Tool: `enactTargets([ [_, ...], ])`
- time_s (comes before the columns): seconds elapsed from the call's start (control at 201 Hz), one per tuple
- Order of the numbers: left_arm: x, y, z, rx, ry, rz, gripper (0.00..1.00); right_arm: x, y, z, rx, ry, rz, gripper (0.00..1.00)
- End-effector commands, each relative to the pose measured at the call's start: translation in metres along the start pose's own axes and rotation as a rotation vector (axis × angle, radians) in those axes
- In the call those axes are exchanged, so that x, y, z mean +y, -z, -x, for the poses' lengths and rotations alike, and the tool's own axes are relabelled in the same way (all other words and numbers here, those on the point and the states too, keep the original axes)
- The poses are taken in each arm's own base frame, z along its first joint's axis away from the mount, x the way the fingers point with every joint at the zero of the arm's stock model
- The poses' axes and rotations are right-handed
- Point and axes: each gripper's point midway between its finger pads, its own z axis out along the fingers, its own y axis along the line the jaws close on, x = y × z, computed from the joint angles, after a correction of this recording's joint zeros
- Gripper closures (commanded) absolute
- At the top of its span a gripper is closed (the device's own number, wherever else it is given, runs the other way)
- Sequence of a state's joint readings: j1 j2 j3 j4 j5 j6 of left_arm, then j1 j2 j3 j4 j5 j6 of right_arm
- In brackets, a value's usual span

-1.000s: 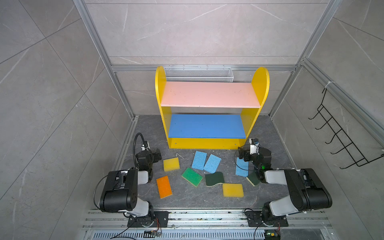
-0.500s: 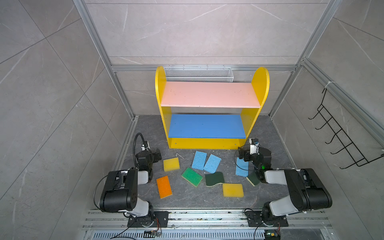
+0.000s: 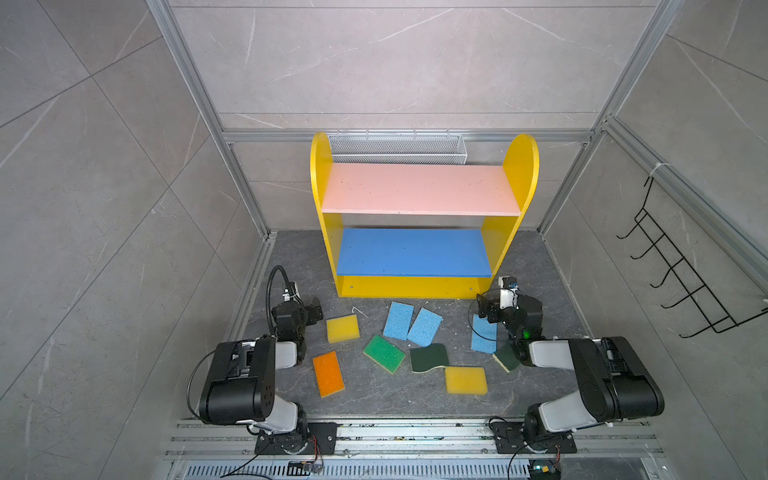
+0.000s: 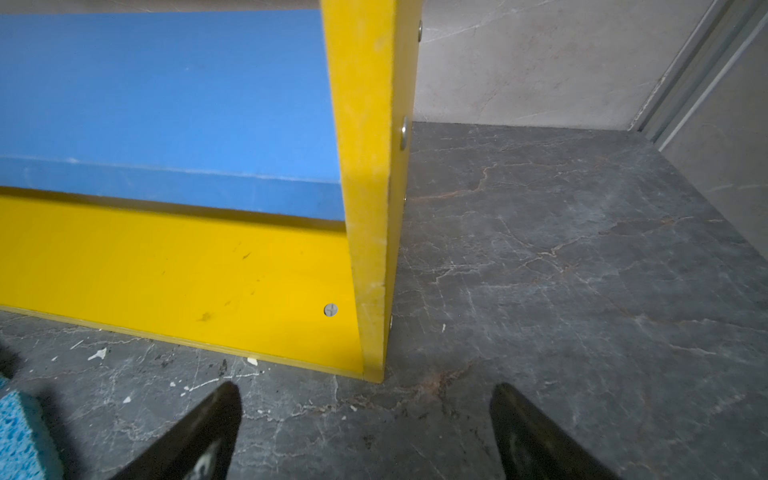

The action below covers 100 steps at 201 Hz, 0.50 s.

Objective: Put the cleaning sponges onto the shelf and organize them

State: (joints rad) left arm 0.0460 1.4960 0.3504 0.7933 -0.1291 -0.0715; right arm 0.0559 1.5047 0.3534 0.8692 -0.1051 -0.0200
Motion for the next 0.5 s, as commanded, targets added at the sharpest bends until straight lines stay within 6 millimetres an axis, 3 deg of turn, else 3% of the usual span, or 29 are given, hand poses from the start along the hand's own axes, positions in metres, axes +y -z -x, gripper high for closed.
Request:
enactTargets([
  [0.0,0.002,0.000,0.017,-0.060,-0.025,0.011,0.00,0.003,-0.002,0.001,-0.001,0.011,0.011,0.01],
  [0.493,-0.007,0.015,0.039,0.000,-0.074,0.067,0.01,0.000,0.004,0.018,0.068,-0.006,-0.006,0.01],
])
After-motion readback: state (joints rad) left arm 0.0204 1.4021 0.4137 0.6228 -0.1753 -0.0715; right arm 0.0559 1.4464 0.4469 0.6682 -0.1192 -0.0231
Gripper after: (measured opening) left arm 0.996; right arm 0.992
